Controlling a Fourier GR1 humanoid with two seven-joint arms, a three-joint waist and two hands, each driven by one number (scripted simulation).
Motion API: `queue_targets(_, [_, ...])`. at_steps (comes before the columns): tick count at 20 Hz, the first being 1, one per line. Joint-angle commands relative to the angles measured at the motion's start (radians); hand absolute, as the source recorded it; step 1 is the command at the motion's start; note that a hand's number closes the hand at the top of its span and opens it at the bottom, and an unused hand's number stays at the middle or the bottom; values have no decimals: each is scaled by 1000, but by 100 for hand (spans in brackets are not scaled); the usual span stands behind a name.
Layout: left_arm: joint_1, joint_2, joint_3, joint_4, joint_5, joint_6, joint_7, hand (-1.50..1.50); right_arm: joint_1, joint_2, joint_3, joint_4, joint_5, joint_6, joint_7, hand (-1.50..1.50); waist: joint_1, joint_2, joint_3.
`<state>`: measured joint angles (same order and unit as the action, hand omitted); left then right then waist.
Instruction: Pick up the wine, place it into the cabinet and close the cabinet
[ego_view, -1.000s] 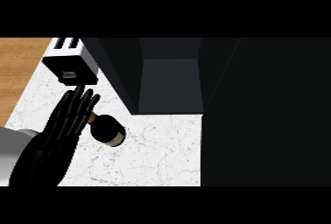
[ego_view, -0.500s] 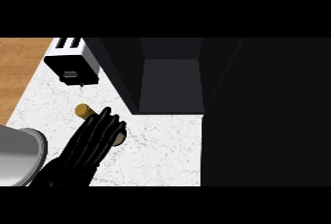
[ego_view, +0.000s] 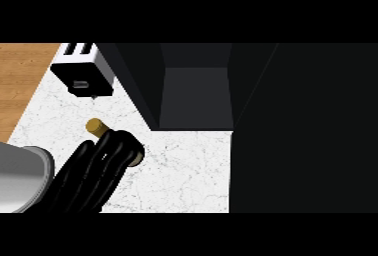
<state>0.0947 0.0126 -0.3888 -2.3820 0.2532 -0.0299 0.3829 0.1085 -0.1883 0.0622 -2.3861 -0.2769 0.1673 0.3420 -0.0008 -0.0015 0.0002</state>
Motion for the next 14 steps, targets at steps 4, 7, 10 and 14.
queue_targets(4, [-11, 20, 80, -67, 64, 27, 77, -150, -73, 6, 5, -156, -24, -88, 191, -150, 1, 1, -1])
queue_targets(7, [-15, 18, 87, -109, 26, 62, 107, -150, -60, 2, -11, -123, -23, -52, 151, -150, 0, 0, 0])
queue_targets(10, [-8, 30, 139, -74, 69, 26, 81, -150, -85, -4, -31, -156, -43, -84, 210, -150, 0, 0, -1])
queue_targets(14, [-60, 61, 244, -77, 126, 23, 147, -150, -83, 11, -1, -159, -6, -91, 191, -150, -4, 0, -1])
